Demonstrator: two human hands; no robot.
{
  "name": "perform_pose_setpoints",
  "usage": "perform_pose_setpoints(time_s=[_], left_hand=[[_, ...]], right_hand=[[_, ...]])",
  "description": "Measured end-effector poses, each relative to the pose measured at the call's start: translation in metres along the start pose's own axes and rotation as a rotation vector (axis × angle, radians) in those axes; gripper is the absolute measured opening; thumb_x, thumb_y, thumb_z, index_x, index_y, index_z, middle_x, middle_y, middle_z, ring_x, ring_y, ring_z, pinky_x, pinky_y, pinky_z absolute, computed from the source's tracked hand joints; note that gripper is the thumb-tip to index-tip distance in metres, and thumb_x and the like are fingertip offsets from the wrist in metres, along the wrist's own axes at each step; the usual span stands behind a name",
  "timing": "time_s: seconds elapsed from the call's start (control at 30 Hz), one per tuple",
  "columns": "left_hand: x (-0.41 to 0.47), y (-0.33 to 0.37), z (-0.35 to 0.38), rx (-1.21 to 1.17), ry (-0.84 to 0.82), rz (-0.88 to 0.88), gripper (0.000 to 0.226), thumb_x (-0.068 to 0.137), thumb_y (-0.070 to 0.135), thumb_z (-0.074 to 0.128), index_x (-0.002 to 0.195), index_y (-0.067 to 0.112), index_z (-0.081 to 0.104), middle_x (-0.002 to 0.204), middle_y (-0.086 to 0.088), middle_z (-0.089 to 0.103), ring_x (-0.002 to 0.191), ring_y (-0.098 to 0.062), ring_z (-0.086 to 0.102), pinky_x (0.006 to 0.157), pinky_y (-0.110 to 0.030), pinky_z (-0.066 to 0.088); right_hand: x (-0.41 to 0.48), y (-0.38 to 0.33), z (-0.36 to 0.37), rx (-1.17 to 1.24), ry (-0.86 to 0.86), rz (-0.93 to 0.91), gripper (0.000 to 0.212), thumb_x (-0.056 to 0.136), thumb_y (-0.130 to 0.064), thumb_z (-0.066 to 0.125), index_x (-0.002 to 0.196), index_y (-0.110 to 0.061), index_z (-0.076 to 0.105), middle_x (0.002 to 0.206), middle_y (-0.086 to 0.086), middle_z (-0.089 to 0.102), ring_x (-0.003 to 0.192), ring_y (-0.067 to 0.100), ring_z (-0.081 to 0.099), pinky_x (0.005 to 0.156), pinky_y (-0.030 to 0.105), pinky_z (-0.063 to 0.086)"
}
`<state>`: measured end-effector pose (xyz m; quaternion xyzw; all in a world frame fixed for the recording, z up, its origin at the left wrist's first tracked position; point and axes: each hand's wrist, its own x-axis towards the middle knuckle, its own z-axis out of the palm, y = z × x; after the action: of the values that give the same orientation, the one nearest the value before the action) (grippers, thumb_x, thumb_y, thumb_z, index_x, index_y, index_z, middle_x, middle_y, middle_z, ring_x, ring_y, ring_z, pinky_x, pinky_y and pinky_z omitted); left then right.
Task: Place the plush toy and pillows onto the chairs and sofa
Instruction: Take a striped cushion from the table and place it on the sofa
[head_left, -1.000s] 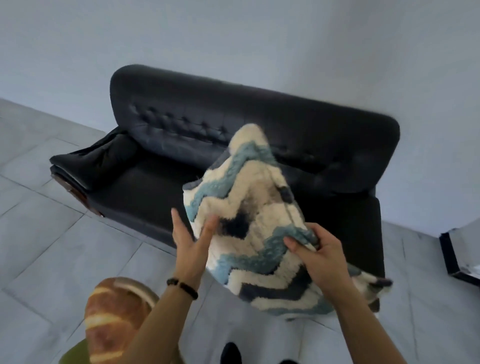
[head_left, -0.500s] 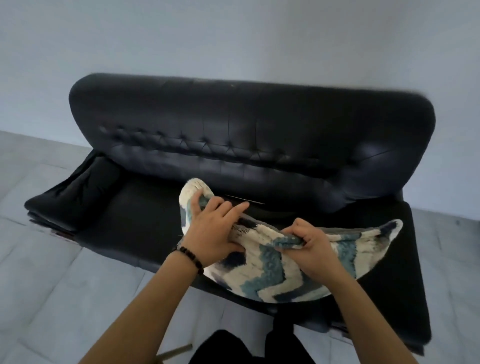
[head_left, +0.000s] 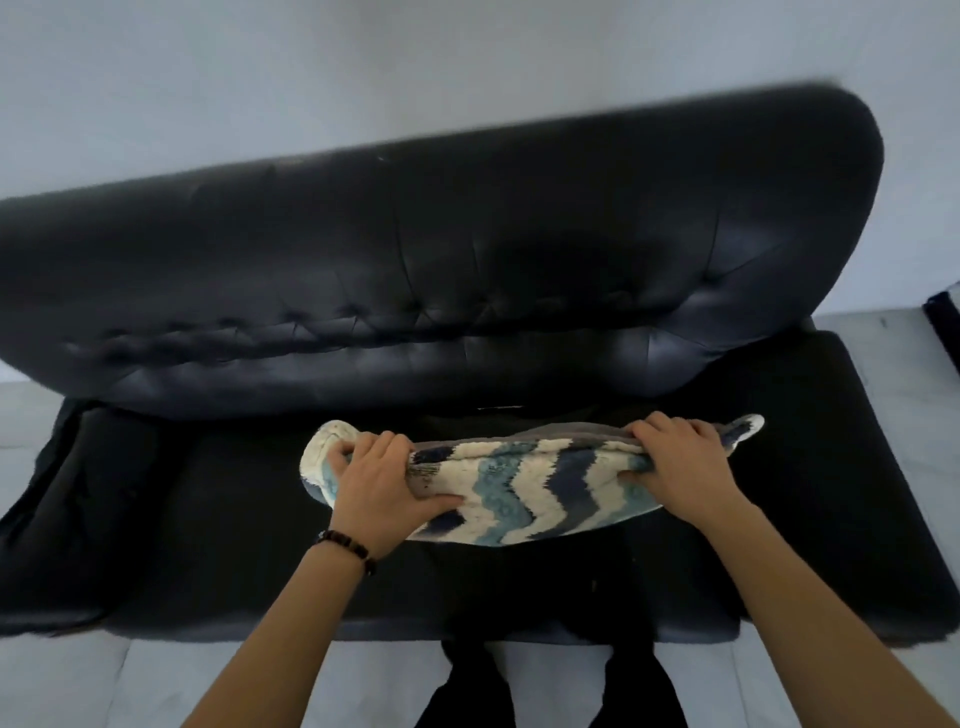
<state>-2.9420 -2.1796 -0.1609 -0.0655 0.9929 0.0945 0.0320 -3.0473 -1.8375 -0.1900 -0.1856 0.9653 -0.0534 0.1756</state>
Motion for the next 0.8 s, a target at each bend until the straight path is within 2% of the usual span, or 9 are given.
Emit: perform_pose_setpoints(time_s=[0.07, 0.13, 0.2, 0.27, 0.4, 0.57, 0.67, 0.73, 0.8], left_hand=[[0.025, -0.034, 0.020, -0.011, -0.023, 0.014, 0.065, 0.059, 0.088, 0.051, 0.085, 0.030, 0.044, 0.084, 0.009, 0.048, 0.084, -0.020, 0.049, 0.085, -0.041, 0.028], [0.054, -0.061, 0.043, -0.046, -0.003, -0.009, 0.065, 0.061, 0.082, 0.054, 0.086, 0.022, 0.051, 0.086, 0.002, 0.050, 0.087, -0.028, 0.052, 0.084, -0.045, 0.032], [0.085, -0.081, 0.070, -0.075, 0.045, -0.055, 0.069, 0.064, 0.073, 0.056, 0.100, 0.014, 0.060, 0.100, -0.010, 0.055, 0.098, -0.035, 0.052, 0.088, -0.050, 0.035], [0.109, -0.094, 0.098, -0.081, 0.076, -0.126, 0.074, 0.071, 0.067, 0.056, 0.123, 0.014, 0.059, 0.124, -0.019, 0.052, 0.118, -0.039, 0.045, 0.099, -0.056, 0.033], [0.136, -0.108, 0.164, -0.158, 0.018, -0.236, 0.088, 0.082, 0.059, 0.070, 0.153, 0.018, 0.036, 0.160, -0.023, 0.021, 0.147, -0.043, 0.019, 0.113, -0.061, 0.021], [0.152, -0.122, 0.256, -0.188, -0.241, -0.266, 0.109, 0.082, 0.063, 0.068, 0.161, 0.027, 0.003, 0.167, -0.015, -0.014, 0.154, -0.036, -0.008, 0.117, -0.063, 0.013], [0.160, -0.130, 0.308, -0.314, -0.312, -0.346, 0.109, 0.085, 0.061, 0.066, 0.160, 0.030, -0.008, 0.166, -0.011, -0.020, 0.154, -0.036, -0.008, 0.119, -0.061, 0.015], [0.169, -0.133, 0.338, -0.463, -0.220, -0.476, 0.110, 0.087, 0.056, 0.068, 0.159, 0.031, -0.011, 0.167, -0.011, -0.018, 0.154, -0.038, -0.003, 0.119, -0.055, 0.018], [0.183, -0.136, 0.363, -0.591, -0.087, -0.618, 0.114, 0.086, 0.054, 0.071, 0.159, 0.029, -0.012, 0.168, -0.011, -0.008, 0.153, -0.038, 0.009, 0.119, -0.052, 0.022]], right_hand=[[0.022, -0.014, 0.016, -0.044, 0.005, -0.012, 0.055, 0.084, -0.053, 0.070, 0.134, -0.032, 0.059, 0.120, -0.004, 0.060, 0.115, 0.022, 0.060, 0.106, 0.042, 0.035], [0.054, -0.023, 0.029, -0.058, 0.021, -0.026, 0.055, 0.085, -0.045, 0.072, 0.136, -0.031, 0.060, 0.119, 0.000, 0.061, 0.115, 0.027, 0.060, 0.109, 0.046, 0.032], [0.090, -0.029, 0.048, -0.054, 0.134, -0.022, 0.056, 0.083, -0.030, 0.076, 0.137, -0.027, 0.061, 0.118, 0.006, 0.064, 0.115, 0.034, 0.059, 0.113, 0.054, 0.027], [0.123, -0.029, 0.070, -0.037, 0.203, 0.031, 0.061, 0.085, -0.025, 0.075, 0.143, -0.022, 0.056, 0.128, 0.012, 0.062, 0.123, 0.037, 0.054, 0.115, 0.061, 0.025], [0.176, -0.022, 0.125, 0.000, -0.017, 0.127, 0.079, 0.092, -0.039, 0.069, 0.158, -0.020, 0.031, 0.157, 0.019, 0.036, 0.146, 0.040, 0.031, 0.122, 0.058, 0.019], [0.210, -0.020, 0.211, 0.086, -0.227, 0.178, 0.114, 0.087, -0.049, 0.074, 0.161, -0.032, -0.011, 0.168, 0.019, -0.011, 0.155, 0.043, -0.005, 0.123, 0.059, 0.015], [0.223, -0.018, 0.256, 0.117, -0.191, 0.233, 0.132, 0.080, -0.050, 0.081, 0.156, -0.036, -0.025, 0.164, 0.018, -0.030, 0.152, 0.048, -0.017, 0.121, 0.065, 0.018], [0.232, -0.012, 0.279, 0.127, -0.101, 0.319, 0.139, 0.076, -0.049, 0.085, 0.154, -0.037, -0.029, 0.162, 0.020, -0.034, 0.151, 0.050, -0.019, 0.119, 0.066, 0.021], [0.243, -0.002, 0.297, 0.198, -0.028, 0.405, 0.144, 0.071, -0.046, 0.089, 0.154, -0.037, -0.029, 0.163, 0.022, -0.029, 0.152, 0.050, -0.014, 0.119, 0.064, 0.020]])
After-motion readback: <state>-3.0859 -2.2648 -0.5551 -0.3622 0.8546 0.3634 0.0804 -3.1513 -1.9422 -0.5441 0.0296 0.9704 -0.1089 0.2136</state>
